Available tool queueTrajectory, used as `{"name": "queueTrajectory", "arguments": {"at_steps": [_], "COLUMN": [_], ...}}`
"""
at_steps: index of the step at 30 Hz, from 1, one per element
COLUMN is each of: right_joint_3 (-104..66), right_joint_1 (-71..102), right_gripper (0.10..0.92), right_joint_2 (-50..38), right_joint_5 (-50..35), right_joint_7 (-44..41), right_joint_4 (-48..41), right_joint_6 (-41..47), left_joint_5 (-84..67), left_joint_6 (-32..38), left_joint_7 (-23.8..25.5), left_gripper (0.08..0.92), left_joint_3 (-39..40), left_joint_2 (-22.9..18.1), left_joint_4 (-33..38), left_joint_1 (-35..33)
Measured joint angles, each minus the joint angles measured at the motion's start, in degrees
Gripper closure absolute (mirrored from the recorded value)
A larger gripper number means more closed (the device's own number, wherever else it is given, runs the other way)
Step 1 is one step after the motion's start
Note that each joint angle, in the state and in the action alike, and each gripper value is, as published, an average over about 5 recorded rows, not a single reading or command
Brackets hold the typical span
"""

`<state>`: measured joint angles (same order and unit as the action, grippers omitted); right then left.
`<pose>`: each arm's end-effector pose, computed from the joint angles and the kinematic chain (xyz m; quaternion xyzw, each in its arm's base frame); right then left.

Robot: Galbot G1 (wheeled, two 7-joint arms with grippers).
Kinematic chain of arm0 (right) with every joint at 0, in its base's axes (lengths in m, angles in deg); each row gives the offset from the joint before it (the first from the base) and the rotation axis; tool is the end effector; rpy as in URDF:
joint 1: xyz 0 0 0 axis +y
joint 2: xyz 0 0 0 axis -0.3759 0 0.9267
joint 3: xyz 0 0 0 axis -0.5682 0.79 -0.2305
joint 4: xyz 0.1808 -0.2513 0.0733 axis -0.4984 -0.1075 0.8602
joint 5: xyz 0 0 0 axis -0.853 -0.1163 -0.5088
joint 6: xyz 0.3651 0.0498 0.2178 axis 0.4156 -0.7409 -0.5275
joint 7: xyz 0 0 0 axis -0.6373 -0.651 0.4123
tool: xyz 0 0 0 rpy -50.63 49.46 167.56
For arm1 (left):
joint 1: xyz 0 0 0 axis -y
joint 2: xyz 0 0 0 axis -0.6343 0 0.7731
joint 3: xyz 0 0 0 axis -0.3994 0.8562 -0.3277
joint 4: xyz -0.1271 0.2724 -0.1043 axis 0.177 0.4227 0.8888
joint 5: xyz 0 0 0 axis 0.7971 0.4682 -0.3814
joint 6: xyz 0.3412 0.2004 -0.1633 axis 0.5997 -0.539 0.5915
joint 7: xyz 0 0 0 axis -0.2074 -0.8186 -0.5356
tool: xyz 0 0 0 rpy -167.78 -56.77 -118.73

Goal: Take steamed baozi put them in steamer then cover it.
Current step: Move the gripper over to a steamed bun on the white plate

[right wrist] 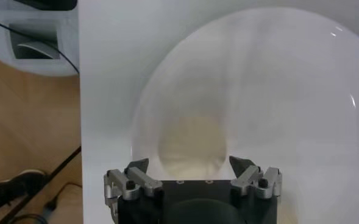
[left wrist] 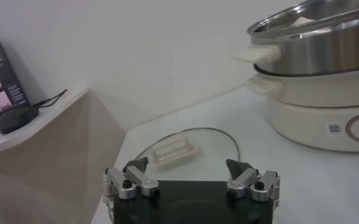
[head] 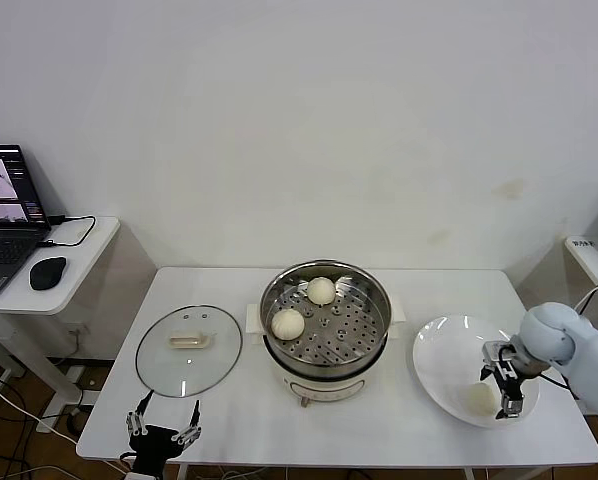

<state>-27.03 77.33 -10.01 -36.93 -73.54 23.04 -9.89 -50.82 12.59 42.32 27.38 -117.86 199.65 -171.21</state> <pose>0.4807 -0.1738 -0.2436 0.4934 -0.5023 0.5103 0.4939 0.2085 0.0542 -0.3086 -0.0108 -0.9688 -0.1848 0.1646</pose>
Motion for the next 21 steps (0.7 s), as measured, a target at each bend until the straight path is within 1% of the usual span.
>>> {"name": "queueTrajectory", "arguments": {"at_steps": [6, 8, 11, 16, 21], "right_joint_3": [0.3, 0.3, 0.2, -0.1, -0.1], "right_joint_1": [-0.1, 0.0, 0.3, 0.5, 0.3], "right_gripper": [0.203, 0.215, 0.270, 0.395, 0.450], "right_joint_2": [0.6, 0.7, 0.8, 0.8, 0.3], "right_joint_5": [0.1, 0.1, 0.1, 0.0, -0.4], "right_joint_7": [0.3, 0.4, 0.5, 0.8, 0.9], "right_joint_4": [-0.4, -0.4, -0.4, -0.4, -0.1], "right_joint_6": [0.1, 0.1, 0.3, 0.4, 0.4], "left_joint_5": [0.0, 0.0, 0.0, 0.0, 0.0], "left_joint_6": [0.0, 0.0, 0.0, 0.0, 0.0], "left_joint_7": [0.0, 0.0, 0.0, 0.0, -0.1], "left_gripper": [0.177, 0.177, 0.177, 0.177, 0.177], "left_joint_3": [-0.1, -0.1, 0.0, 0.1, 0.3], "left_joint_2": [0.1, 0.1, 0.0, 0.0, 0.1], "left_joint_4": [-0.2, -0.2, -0.2, -0.2, -0.2], "left_joint_1": [0.0, 0.0, 0.0, 0.0, 0.0]}}
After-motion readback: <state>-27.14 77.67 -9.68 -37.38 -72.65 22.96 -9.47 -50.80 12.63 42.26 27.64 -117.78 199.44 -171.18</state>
